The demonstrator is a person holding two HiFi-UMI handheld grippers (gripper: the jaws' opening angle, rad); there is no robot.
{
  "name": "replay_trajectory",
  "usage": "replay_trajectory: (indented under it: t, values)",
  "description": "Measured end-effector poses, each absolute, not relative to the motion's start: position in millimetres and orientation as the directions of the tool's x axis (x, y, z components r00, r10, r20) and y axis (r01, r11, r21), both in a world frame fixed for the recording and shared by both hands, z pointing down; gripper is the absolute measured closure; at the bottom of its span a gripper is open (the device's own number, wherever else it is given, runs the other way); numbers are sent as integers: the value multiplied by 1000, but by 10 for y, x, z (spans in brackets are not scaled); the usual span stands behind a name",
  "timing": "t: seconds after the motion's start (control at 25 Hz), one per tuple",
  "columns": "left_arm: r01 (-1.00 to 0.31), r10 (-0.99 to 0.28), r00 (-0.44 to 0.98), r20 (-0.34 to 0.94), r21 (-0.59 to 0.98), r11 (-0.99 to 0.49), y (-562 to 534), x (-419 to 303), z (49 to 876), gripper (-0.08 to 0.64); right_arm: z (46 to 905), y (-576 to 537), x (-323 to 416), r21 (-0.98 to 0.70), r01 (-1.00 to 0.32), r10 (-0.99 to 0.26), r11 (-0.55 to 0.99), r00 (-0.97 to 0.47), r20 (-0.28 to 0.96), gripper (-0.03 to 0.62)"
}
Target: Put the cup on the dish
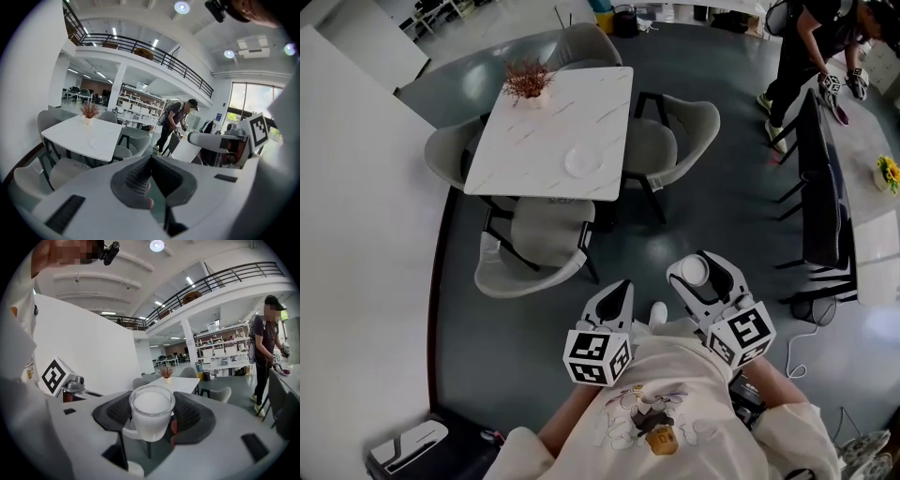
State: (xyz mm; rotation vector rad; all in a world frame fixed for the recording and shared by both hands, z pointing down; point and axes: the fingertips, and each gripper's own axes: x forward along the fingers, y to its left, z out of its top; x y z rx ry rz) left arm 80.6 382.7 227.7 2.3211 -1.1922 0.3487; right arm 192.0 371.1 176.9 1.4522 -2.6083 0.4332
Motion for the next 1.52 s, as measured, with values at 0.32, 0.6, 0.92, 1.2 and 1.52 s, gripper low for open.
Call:
replay_trajectory:
  t: [0.32,0.6,0.92,1.2,1.52]
  values:
    - [-830,-680,558,476,302,-470,3680,796,2331,556,1826,3535,1882,-227,-829,-792,511,-556,253,319]
    - [-819,-641,573,511,341,-461,3214,772,2555,557,1998,3125,1826,-248,-843,-791,478,-536,296,319]
    - [-807,-631,588,506,328,-490,2482,727,2510,557,2104,2450,1870,-250,-864,-799,438,-501,332,319]
    - [-819,-642,574,509,337,-465,1869,524,2489,556,2103,1884,1708,-246,-857,-779,452,-514,360,319]
    - [-814,-642,581,501,354,-461,1221,221,2469,557,2047,1266,1438,-222,-861,-782,458,-509,361,319]
